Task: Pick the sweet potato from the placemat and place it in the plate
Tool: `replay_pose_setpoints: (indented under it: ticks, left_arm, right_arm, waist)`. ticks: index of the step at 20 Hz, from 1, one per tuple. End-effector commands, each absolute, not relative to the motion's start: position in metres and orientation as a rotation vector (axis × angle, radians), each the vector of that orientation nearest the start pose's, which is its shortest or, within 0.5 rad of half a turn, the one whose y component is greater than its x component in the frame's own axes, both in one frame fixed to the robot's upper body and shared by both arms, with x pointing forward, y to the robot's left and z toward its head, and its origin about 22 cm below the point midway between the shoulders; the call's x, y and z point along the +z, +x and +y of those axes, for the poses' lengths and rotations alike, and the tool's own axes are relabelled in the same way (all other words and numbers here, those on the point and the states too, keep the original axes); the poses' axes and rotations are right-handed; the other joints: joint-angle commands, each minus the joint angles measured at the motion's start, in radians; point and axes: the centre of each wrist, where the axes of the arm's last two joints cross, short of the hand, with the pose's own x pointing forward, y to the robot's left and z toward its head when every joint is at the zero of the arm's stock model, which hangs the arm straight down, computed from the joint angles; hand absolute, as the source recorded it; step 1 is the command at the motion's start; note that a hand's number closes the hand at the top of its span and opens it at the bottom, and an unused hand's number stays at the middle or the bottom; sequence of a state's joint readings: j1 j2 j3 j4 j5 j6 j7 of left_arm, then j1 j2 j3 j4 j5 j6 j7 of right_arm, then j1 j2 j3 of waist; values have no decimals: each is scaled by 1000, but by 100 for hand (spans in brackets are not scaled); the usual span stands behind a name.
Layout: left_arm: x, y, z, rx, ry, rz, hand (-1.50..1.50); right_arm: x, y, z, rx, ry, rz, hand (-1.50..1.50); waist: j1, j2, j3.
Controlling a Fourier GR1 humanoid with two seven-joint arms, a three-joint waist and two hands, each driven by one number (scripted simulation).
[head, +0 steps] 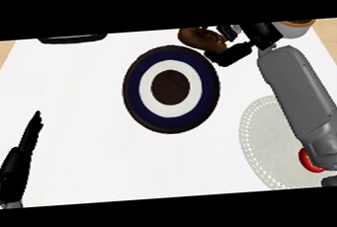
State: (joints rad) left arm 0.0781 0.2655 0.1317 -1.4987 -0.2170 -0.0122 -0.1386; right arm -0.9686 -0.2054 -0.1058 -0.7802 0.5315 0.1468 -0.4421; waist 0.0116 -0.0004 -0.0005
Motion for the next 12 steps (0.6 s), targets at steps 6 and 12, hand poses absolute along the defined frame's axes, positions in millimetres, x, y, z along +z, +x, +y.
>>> replay_pose_setpoints:
  ticks: [6, 12]
  left_arm:
    - [-4, 214, 334, -298, 477, -1521, 0]
    - [-1, 219, 333, -312, 446, -1537, 0]
  right_arm:
    - [114, 432, -99, 1058, -187, -1876, 150]
    - [75, 432, -102, 883, -37, -1740, 150]
  waist:
    - [3, 1, 0]
    - [29, 8, 1]
